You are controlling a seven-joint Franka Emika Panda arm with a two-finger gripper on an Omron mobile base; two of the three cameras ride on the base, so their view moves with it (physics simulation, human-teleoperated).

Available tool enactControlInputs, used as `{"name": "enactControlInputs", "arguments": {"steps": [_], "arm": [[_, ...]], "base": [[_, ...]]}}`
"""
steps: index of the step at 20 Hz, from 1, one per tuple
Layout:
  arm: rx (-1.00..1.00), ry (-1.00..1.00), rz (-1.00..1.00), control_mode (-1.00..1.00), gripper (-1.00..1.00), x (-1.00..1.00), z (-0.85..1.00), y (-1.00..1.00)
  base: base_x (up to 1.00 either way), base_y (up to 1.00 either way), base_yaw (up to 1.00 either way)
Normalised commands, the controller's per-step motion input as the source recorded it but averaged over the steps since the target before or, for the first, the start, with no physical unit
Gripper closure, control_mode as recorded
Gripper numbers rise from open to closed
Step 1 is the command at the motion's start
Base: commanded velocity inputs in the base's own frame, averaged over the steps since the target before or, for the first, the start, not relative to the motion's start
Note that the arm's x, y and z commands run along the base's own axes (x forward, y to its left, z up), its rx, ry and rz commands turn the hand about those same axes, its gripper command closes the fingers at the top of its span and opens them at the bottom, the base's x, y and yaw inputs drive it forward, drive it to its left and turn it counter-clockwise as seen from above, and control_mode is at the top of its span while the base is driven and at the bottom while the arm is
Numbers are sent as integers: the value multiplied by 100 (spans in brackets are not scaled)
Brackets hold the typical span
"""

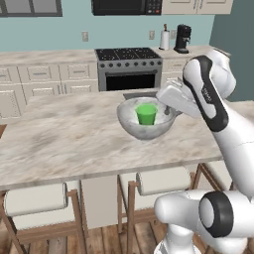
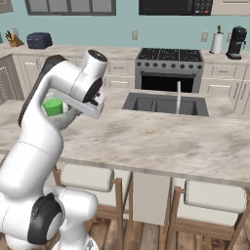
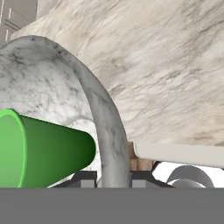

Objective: Place the cup inside the bowl on the dining table and move the bowl to any counter.

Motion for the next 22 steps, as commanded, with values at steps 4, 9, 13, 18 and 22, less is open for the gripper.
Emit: {"name": "enactControlInputs", "arguments": {"steps": [4,9,13,18,22], "arm": [[0,0,0,-100,100,-79,0,0],[0,-3,1,-100,100,-61,0,0],[0,0,0,-100,100,0,0,0],[0,0,0,-100,100,0,0,0],[0,0,0,-100,100,0,0,0]], "base": [[0,0,0],[0,0,0],[0,0,0],[0,0,0],[0,0,0]]}}
